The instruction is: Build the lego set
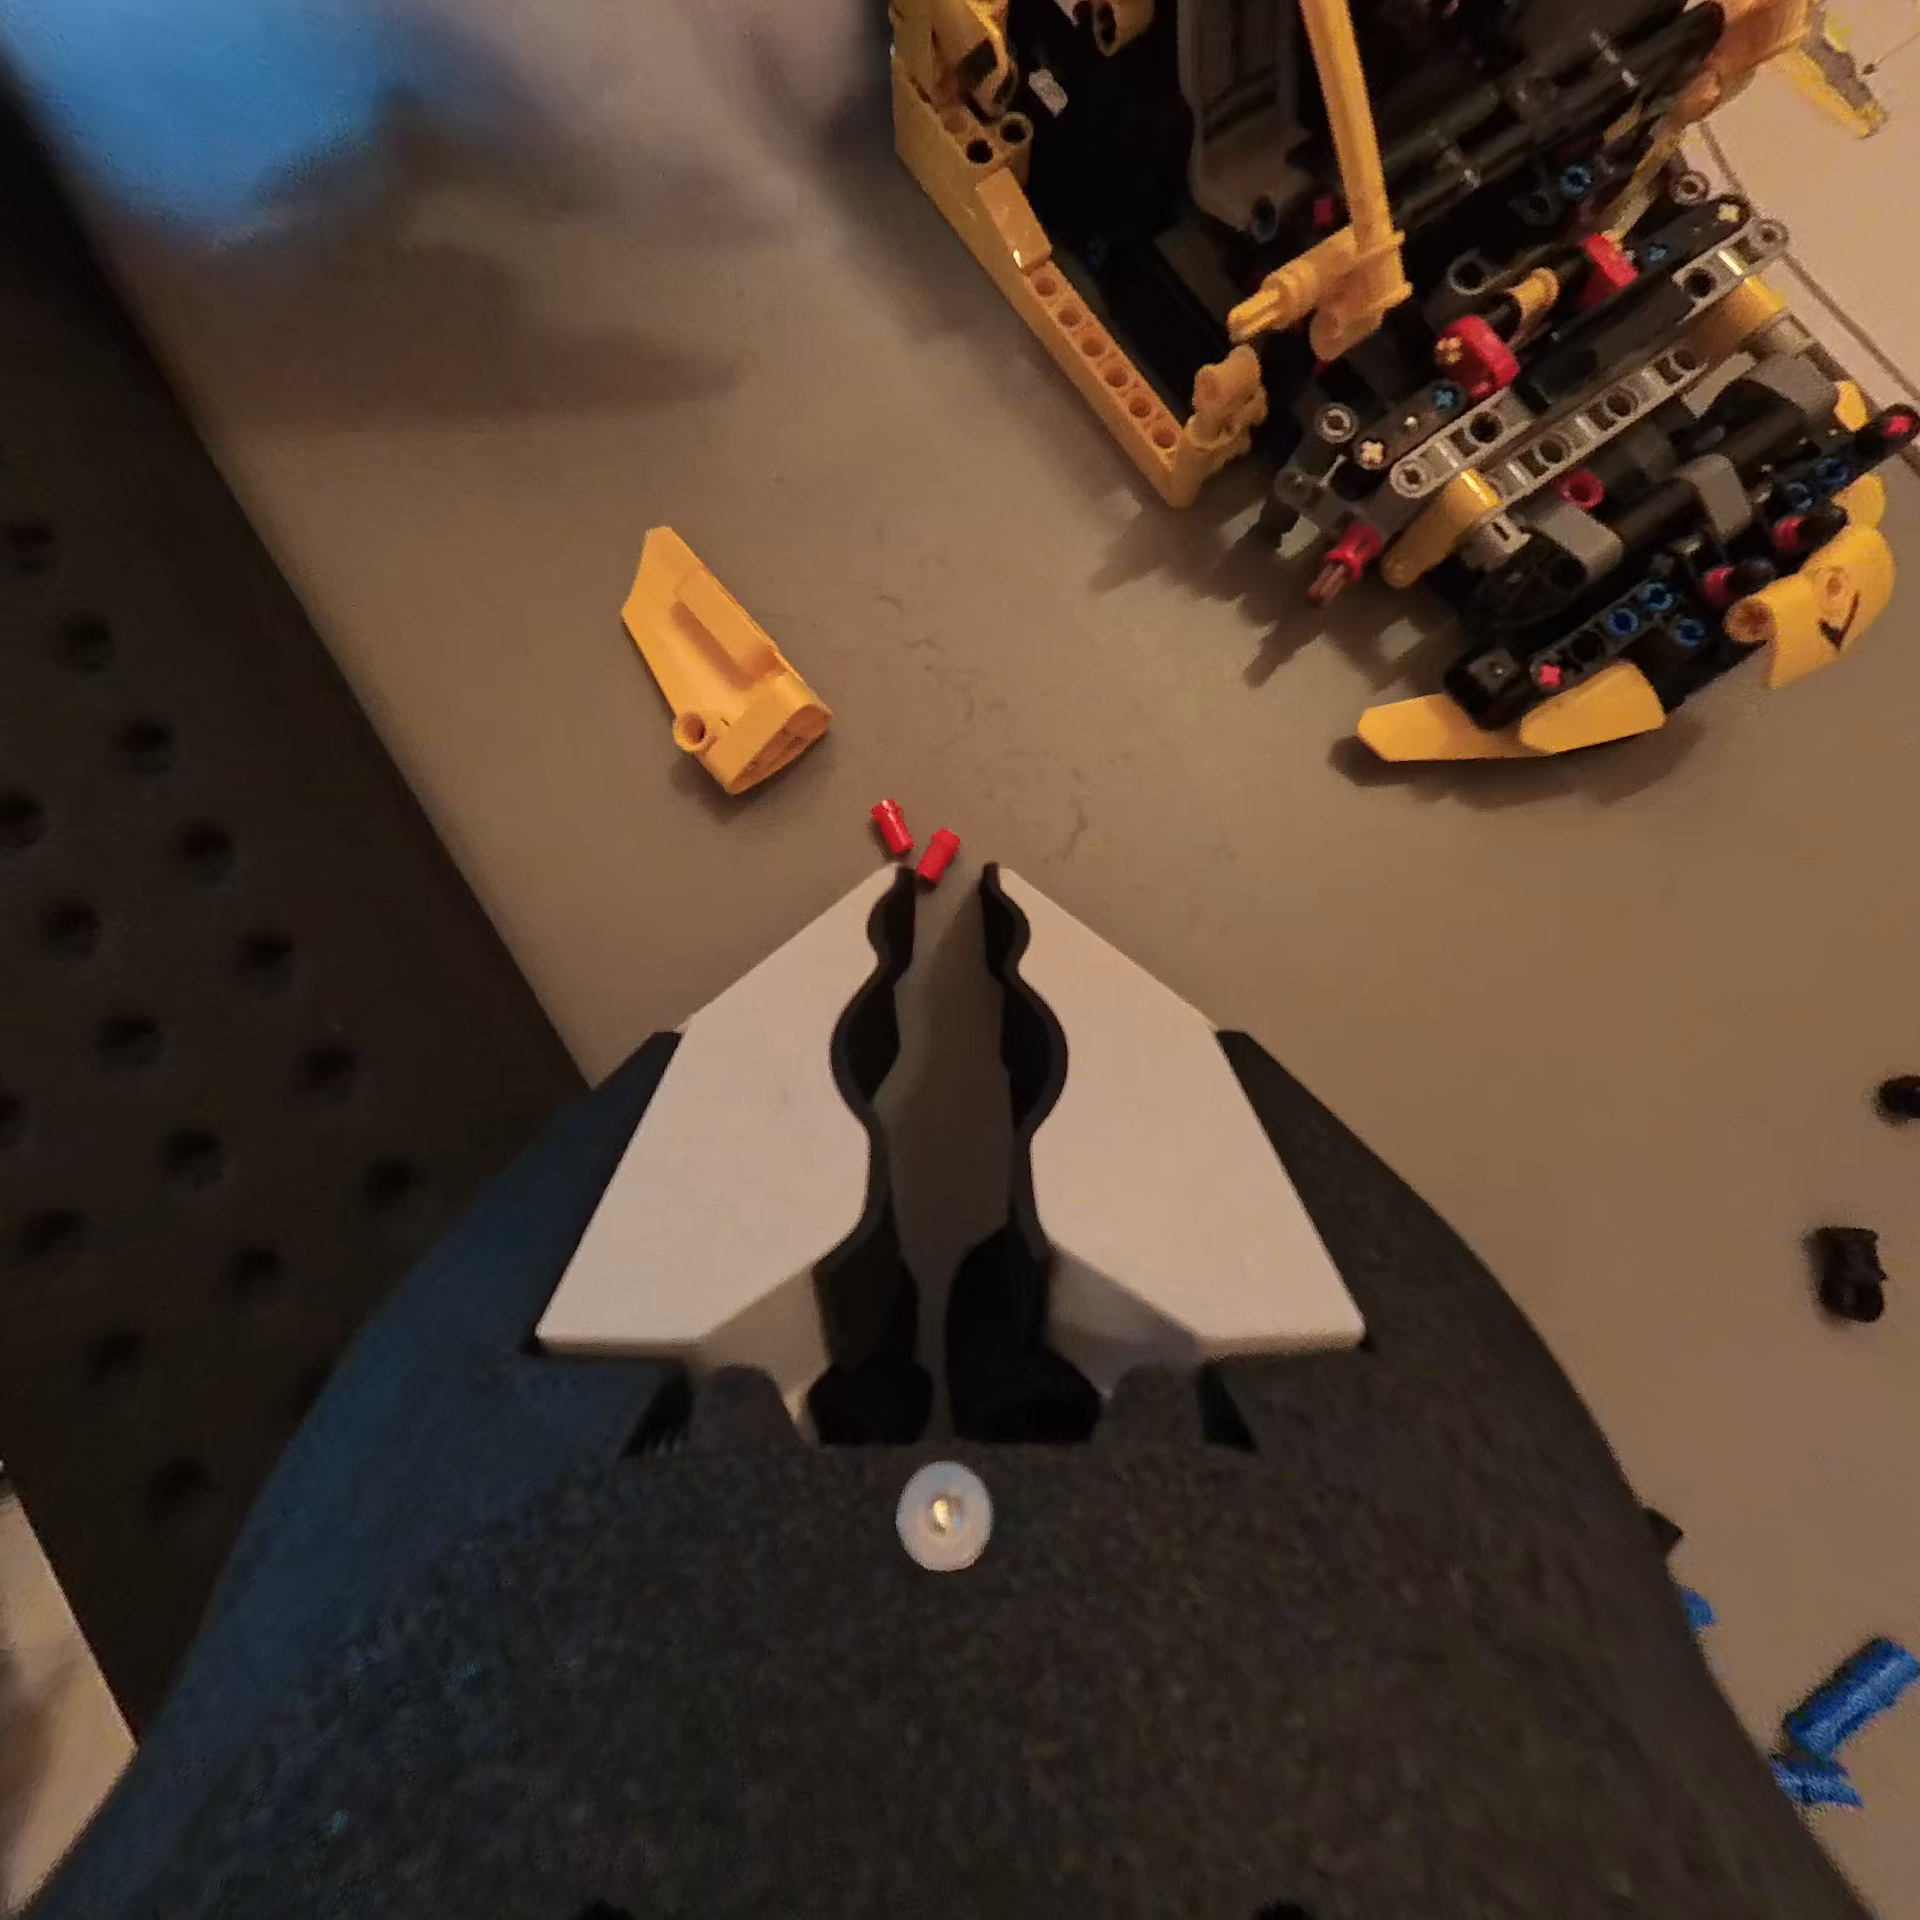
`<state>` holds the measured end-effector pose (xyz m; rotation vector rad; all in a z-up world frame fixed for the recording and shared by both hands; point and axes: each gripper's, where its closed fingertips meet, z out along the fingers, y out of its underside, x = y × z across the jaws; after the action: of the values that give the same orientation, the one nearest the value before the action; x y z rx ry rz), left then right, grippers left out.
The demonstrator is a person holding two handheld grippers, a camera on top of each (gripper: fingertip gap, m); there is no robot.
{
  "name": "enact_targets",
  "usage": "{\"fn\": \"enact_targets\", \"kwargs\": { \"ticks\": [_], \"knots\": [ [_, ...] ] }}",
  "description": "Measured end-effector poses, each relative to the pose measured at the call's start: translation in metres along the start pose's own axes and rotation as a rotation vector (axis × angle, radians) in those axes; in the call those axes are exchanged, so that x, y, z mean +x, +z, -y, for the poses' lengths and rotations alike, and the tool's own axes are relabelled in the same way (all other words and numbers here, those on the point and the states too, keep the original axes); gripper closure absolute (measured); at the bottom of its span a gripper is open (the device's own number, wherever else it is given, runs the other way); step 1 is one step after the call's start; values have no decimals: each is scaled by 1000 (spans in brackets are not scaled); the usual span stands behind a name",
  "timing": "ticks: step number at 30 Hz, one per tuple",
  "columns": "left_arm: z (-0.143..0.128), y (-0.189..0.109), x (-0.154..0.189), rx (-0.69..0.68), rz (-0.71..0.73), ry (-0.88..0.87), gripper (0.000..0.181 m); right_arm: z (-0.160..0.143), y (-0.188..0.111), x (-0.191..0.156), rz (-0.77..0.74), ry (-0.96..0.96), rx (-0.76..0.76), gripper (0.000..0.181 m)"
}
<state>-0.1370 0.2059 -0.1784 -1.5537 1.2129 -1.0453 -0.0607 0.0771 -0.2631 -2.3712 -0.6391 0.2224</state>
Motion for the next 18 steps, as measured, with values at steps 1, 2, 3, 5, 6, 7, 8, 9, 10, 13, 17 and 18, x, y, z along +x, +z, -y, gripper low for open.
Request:
{"fn": "enact_targets", "kwargs": {
  "ticks": [1, 2, 3, 5, 6, 7, 8, 9, 10, 13, 17, 18],
  "knots": [
    [0, 0, 0, 0, -1, 0, 153, -1, -1, 1, 1, 4, -2, 169],
    [0, 0, 0, -1, -1, 1, 153, -3, -3, 2, -2, 7, -8, 168],
    [0, 0, 0, -2, -1, 1, 153, -5, -5, 5, -8, 9, -14, 165],
    [0, 0, 0, -3, -2, 1, 153, -11, -17, 21, -57, 14, -12, 164],
    [0, 0, 0, -1, -2, 1, 153, -16, -26, 37, -105, 27, -4, 164],
    [0, 0, 0, -1, -2, 0, 153, -23, -36, 56, -163, 50, 1, 165],
    [0, 0, 0, -1, -2, 0, 153, -34, -47, 82, -241, 85, -9, 165],
    [0, 0, 0, -1, -3, -1, 153, -49, -59, 108, -327, 123, -42, 165],
    [0, 0, 0, -1, -4, -1, 153, -63, -69, 129, -387, 158, -73, 163],
    [-2, 1, 0, -10, 0, 6, 153, -93, -91, 169, -490, 249, -89, 164],
    [-3, 1, -1, -17, 7, 11, 153, -99, -91, 174, -465, 270, -75, 166],
    [-3, 1, -1, -17, 7, 11, 153, -98, -90, 173, -464, 262, -70, 167]
  ]
}}
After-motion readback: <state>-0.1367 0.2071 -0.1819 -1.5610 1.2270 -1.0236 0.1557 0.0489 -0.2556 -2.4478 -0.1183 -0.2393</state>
